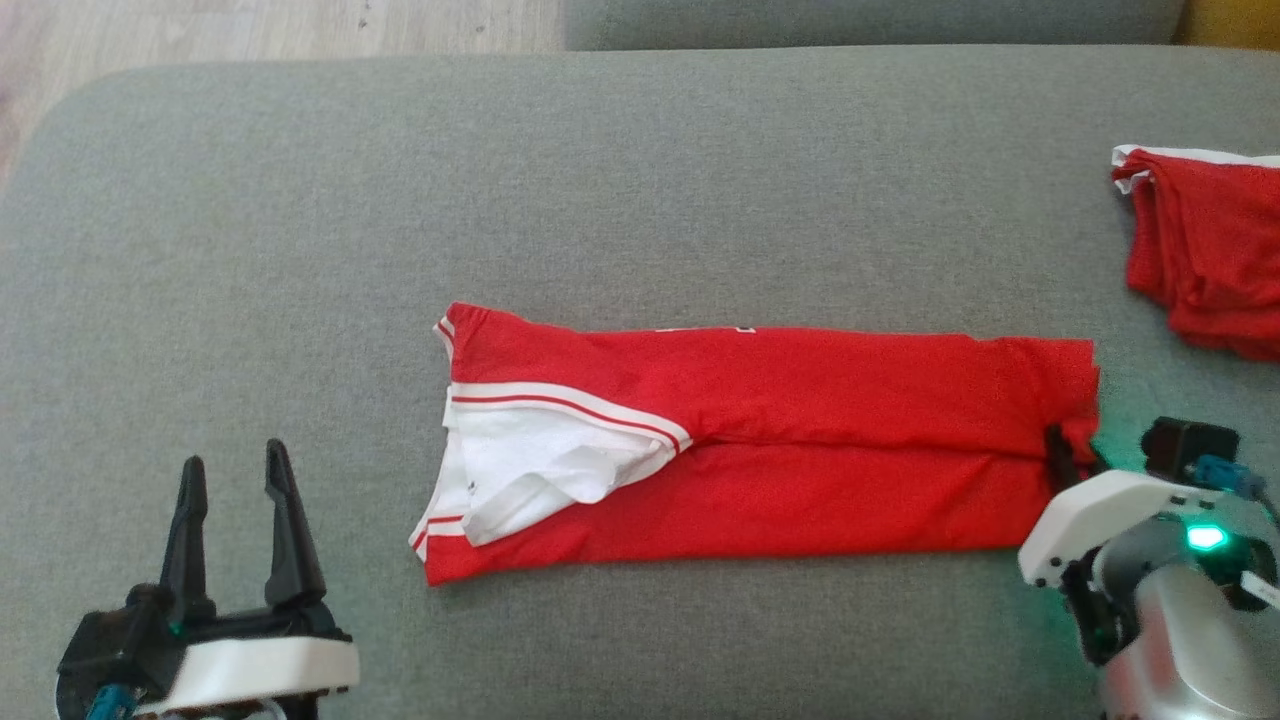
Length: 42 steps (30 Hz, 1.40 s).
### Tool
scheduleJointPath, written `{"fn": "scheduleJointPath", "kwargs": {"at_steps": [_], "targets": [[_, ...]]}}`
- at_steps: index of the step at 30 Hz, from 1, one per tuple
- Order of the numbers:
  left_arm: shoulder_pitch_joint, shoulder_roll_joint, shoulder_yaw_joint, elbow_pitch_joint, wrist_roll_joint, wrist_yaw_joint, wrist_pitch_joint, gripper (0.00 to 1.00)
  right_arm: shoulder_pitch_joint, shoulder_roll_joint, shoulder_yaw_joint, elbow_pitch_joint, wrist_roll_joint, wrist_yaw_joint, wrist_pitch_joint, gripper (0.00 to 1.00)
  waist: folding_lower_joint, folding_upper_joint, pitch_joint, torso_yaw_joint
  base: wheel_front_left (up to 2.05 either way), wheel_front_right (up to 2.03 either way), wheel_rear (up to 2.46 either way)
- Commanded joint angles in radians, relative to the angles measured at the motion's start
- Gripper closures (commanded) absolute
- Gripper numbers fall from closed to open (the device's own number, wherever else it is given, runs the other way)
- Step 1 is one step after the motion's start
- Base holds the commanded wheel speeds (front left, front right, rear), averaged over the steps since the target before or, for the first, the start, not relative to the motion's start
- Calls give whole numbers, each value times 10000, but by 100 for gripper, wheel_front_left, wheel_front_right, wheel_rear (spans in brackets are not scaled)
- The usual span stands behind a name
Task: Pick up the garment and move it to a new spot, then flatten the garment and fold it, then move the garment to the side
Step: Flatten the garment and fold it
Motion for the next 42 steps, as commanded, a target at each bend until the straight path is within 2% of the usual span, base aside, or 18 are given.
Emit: {"fn": "scheduleJointPath", "kwargs": {"at_steps": [1, 7, 11, 17, 20, 22, 29, 33, 38, 42], "targets": [[-186, 88, 465, -352, 110, -4, -95, 0, -72, 125, 311, 42, -122, 65, -26, 100, 0, 0, -30, -33, 0, 0, 0], [-39, 139, 392, -448, 188, 20, -72, 0, -428, 151, 179, 339, -272, 65, -579, 100, 0, 0, -226, -298, 0, 0, 0], [41, 154, 242, -573, 222, -1, 19, 0, -543, -24, 43, 106, -237, 65, -686, 100, 0, 0, -346, -522, 0, 0, 0], [69, 93, 21, -648, 206, -25, 130, 0, -183, -948, -412, -1296, 10, 65, -77, 100, 0, 0, -469, -899, 0, 0, 0], [43, 64, -56, -572, 191, -56, 137, 0, 41, -1126, -435, -1986, 167, 65, 393, 100, 0, 0, -483, -1016, 0, 0, 0], [14, 40, -89, -510, 178, -67, 131, 0, 162, -1015, -332, -2365, 505, 65, 735, 100, 0, 0, -501, -1060, 0, 0, 0], [-75, -32, -113, -307, 109, -103, 90, 0, 557, -379, 606, -3822, 1944, 65, 1755, 100, 0, 0, -604, -988, 0, 0, 0], [-75, -56, -87, -237, 86, -99, 65, 0, 709, -183, 1196, -4638, 2389, 65, 2136, 100, 0, 0, -666, -879, 0, 0, 0], [-101, -81, -83, -169, 70, -140, 30, 0, 953, 40, 2321, -5854, 2934, 65, 2667, 100, 0, 0, -729, -655, 0, 0, 0], [-111, -86, -82, -121, 74, -167, 7, 0, 1072, 141, 3259, -6277, 3354, 65, 2832, 100, 0, 0, -730, -520, 0, 0, 0]]}}
